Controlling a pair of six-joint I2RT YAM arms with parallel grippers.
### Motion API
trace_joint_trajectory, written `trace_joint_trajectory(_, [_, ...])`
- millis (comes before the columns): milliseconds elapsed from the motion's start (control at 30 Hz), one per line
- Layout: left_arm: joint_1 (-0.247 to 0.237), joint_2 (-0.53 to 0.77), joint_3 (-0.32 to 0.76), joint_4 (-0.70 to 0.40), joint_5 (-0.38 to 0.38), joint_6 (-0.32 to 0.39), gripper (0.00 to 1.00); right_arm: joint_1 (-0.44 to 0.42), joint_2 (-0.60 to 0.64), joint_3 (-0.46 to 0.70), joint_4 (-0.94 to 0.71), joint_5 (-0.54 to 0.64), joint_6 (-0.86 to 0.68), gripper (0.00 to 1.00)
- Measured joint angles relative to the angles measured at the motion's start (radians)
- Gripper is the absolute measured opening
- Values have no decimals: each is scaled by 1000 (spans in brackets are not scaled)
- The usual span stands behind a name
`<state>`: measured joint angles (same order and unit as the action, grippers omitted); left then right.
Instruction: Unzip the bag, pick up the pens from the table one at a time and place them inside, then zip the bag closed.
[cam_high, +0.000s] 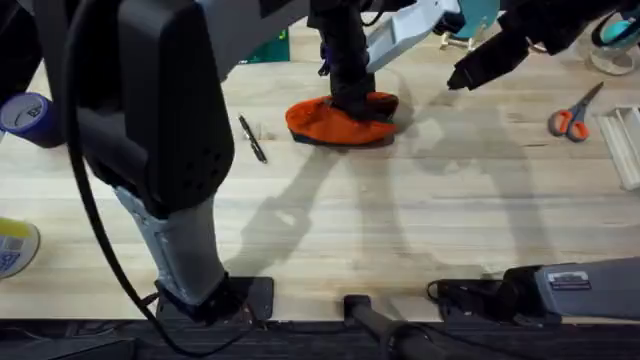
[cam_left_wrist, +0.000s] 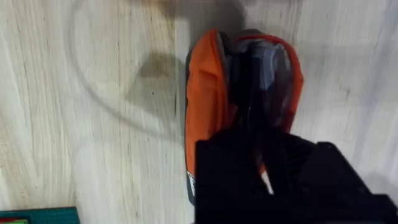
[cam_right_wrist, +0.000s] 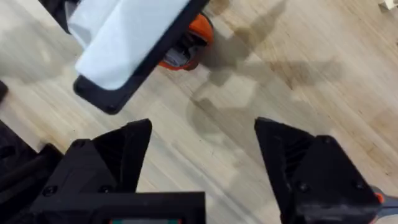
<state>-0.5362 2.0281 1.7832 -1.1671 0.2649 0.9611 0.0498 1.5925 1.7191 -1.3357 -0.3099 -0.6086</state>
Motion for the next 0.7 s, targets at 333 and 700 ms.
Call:
trace_joint_trajectory(333, [0,0,0,2,0,-3,988,0,0,0,0,0,0,996])
trace_joint_trajectory(700, [-2,-3,0,10,-29,-22,992,0,0,0,0,0,0,996])
